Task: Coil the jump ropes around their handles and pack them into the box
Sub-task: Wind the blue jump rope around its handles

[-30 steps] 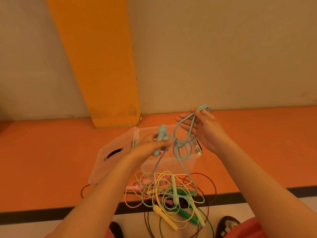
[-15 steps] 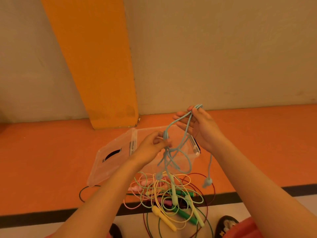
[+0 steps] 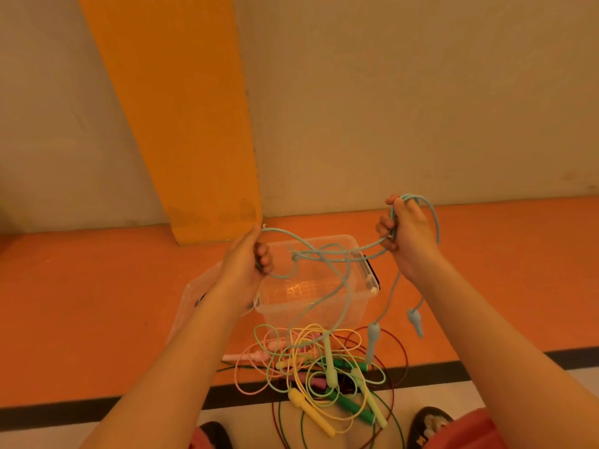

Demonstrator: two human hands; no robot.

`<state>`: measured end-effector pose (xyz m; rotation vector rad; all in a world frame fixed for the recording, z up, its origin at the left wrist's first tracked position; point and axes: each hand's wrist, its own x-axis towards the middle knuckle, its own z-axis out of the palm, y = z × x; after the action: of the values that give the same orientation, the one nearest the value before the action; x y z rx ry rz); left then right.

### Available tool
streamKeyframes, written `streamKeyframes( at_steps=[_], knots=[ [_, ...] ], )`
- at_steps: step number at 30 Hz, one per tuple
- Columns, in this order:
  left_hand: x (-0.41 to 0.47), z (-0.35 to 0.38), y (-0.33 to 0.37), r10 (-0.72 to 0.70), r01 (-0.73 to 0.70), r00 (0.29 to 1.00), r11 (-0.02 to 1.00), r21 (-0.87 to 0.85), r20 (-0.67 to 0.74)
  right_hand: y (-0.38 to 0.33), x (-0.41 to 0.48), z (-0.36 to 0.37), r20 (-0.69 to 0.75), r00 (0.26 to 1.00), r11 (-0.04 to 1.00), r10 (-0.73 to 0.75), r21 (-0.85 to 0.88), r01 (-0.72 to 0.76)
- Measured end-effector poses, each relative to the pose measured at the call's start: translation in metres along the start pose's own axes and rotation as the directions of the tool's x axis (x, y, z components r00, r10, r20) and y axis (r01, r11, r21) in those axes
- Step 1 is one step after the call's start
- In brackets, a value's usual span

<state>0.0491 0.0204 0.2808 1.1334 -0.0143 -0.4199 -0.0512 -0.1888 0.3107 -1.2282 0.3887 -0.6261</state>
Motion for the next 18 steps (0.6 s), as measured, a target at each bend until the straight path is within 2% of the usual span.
streamKeyframes(
  at_steps=[2,6,8,11,12,13,14,16,18],
  knots=[
    [0.003,-0.011,0.004,0.099,-0.088,0.994,0.970,0.228,-0.036,-0.001,0.002,-0.006,-0.025,0.999,0.996,-0.034,-0.081,0.032],
    [-0.002,-0.016,0.003,0.224,-0.214,0.973,0.797,0.565,0.053,0.001,0.006,-0.010,-0.021,0.999,0.991,-0.046,-0.125,0.043],
    [-0.002,-0.017,0.001,0.324,-0.300,0.940,0.626,0.720,0.110,0.001,0.007,-0.010,-0.036,0.996,0.976,-0.079,-0.207,0.070],
    [0.001,-0.026,0.005,0.521,-0.367,0.833,0.267,0.891,0.187,0.005,0.007,-0.012,-0.050,0.977,0.911,-0.208,-0.375,0.174],
    [0.003,-0.029,0.007,0.571,-0.370,0.794,0.180,0.911,0.210,0.007,0.008,-0.013,-0.045,0.968,0.886,-0.246,-0.416,0.206],
    [0.003,-0.032,0.009,0.594,-0.377,0.771,0.134,0.917,0.230,0.009,0.008,-0.013,-0.037,0.962,0.865,-0.271,-0.448,0.226],
    [0.003,-0.034,0.009,0.593,-0.385,0.768,0.122,0.915,0.244,0.011,0.008,-0.013,-0.027,0.959,0.850,-0.282,-0.471,0.236],
    [0.004,-0.037,0.005,0.533,-0.373,0.810,0.150,0.916,0.243,0.014,0.009,-0.014,-0.007,0.961,0.840,-0.277,-0.487,0.239],
    [0.006,-0.038,0.000,0.483,-0.324,0.857,0.234,0.917,0.180,0.015,0.009,-0.016,-0.003,0.964,0.847,-0.264,-0.480,0.230]
  ],
)
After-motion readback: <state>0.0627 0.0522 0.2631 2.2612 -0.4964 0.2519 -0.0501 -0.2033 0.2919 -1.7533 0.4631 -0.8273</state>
